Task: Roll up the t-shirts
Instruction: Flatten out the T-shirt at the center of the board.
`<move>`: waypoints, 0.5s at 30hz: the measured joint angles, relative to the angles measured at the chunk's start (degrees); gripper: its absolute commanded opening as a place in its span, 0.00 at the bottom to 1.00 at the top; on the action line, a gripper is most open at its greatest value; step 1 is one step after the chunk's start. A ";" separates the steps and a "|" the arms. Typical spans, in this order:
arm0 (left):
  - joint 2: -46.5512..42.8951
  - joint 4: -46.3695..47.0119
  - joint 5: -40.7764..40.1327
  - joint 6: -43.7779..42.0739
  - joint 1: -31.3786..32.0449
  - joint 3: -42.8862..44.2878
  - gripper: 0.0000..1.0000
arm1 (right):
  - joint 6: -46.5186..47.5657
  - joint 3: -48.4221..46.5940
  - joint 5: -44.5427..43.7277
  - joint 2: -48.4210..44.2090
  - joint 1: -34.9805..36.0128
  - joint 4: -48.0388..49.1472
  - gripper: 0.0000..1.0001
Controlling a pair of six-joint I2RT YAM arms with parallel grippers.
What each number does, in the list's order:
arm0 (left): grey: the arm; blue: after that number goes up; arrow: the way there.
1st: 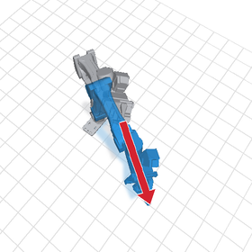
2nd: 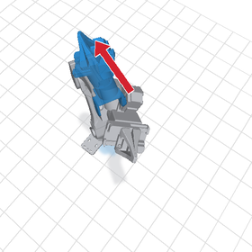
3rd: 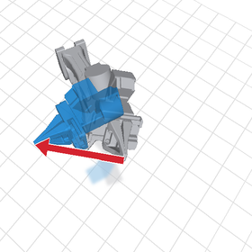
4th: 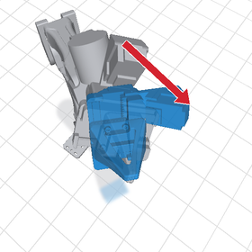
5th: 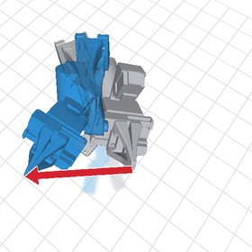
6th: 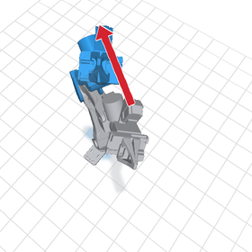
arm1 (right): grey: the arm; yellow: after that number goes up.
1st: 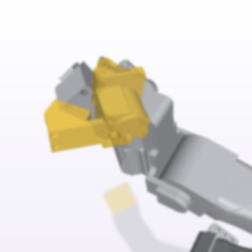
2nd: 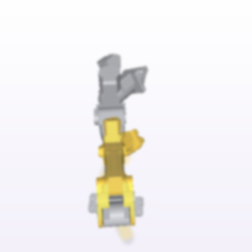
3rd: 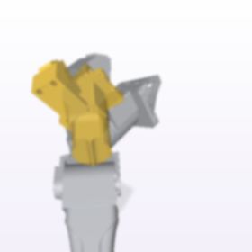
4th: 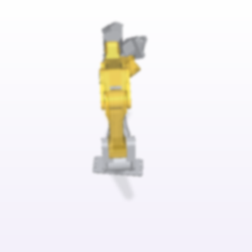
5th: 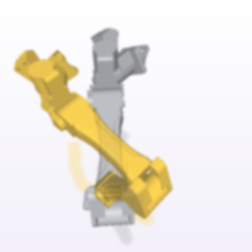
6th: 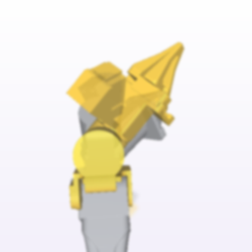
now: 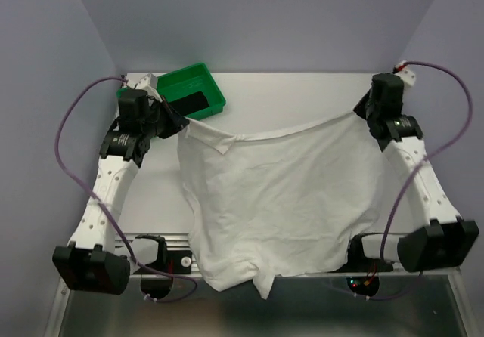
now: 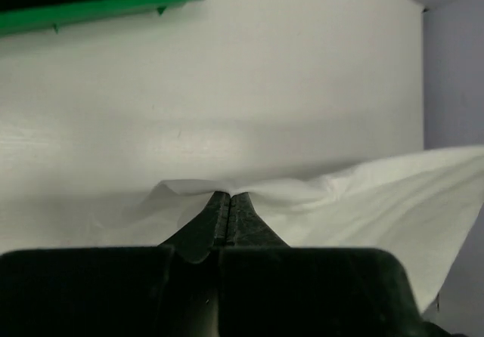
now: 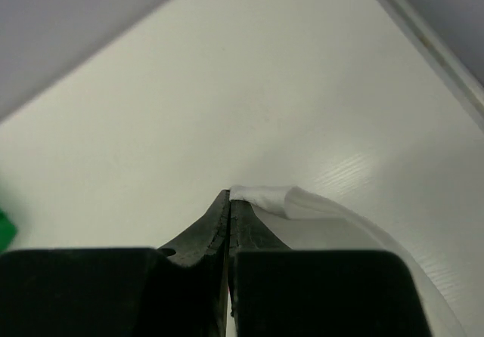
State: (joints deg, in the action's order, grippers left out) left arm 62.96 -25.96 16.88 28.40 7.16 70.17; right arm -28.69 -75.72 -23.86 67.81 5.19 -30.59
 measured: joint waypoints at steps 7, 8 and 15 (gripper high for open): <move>12.57 5.29 -1.40 0.00 0.13 -7.87 0.00 | 2.38 3.39 0.20 27.02 0.00 7.52 0.01; 13.44 6.05 -1.88 0.02 0.13 -7.87 0.00 | 2.69 2.89 0.22 30.36 0.00 8.33 0.01; 18.43 9.22 -5.62 0.17 0.13 -6.54 0.00 | 3.98 -8.33 0.46 41.94 0.00 11.02 0.01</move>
State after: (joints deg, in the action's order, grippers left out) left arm 81.38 -16.73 11.27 28.58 7.29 63.64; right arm -24.71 -84.05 -23.40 109.75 5.19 -19.57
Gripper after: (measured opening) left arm 0.026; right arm 0.012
